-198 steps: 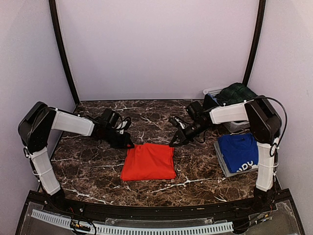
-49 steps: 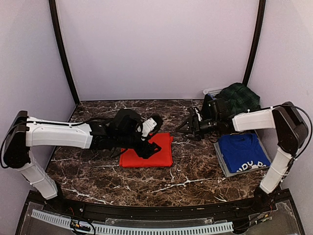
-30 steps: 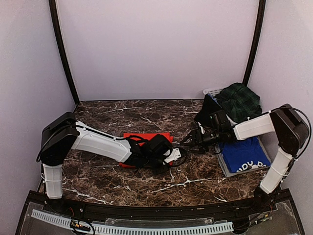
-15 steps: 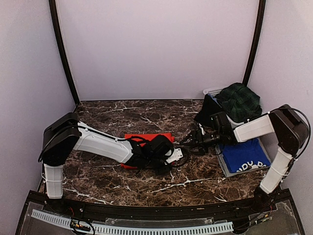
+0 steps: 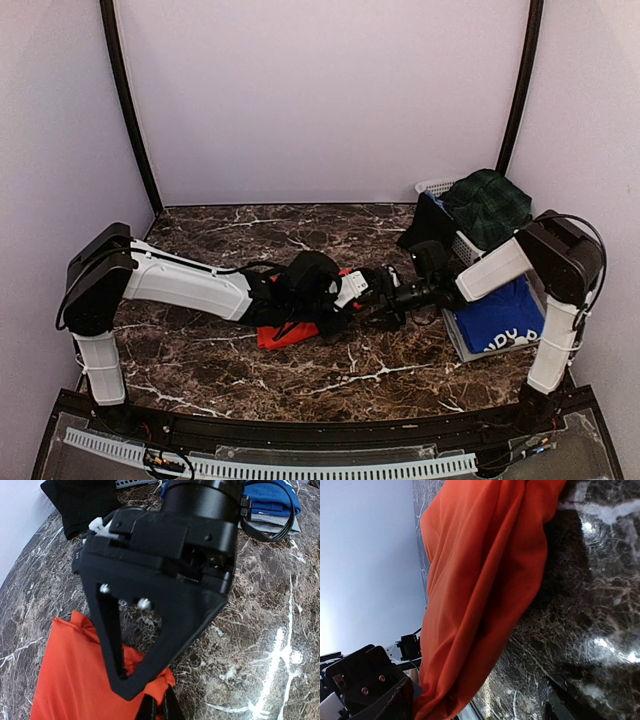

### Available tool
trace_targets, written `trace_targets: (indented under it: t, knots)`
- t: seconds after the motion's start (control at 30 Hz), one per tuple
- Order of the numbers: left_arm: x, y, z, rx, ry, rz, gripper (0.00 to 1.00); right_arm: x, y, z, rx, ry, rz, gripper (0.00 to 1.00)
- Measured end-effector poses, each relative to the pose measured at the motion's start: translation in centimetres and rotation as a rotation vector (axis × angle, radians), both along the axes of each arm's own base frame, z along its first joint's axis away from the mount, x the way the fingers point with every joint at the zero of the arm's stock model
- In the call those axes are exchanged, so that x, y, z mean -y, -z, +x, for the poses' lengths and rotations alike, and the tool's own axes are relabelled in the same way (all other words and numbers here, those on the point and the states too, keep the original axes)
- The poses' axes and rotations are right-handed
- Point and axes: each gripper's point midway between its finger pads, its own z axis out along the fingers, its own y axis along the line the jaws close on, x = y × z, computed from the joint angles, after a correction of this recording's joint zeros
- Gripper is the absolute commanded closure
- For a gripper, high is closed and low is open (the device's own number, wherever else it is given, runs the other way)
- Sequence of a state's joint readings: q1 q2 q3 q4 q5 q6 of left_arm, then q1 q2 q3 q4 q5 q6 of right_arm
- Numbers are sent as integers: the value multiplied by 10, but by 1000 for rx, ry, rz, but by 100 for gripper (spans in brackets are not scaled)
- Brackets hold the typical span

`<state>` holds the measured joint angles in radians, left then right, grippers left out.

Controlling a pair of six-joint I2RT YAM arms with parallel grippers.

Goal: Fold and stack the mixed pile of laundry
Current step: Pass from the left arm to the right

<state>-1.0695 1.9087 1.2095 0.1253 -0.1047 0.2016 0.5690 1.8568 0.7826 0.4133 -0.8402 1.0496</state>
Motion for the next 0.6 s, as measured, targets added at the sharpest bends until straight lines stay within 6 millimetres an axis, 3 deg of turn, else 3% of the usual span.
trace_targets:
  t: [0.2, 0.6]
  knots:
    - [1, 3, -4, -15, 14, -4, 100, -21, 9, 6, -47, -1, 24, 22]
    - [-3, 2, -18, -16, 81, -19, 100, -43, 17, 23, -126, -8, 83, 47]
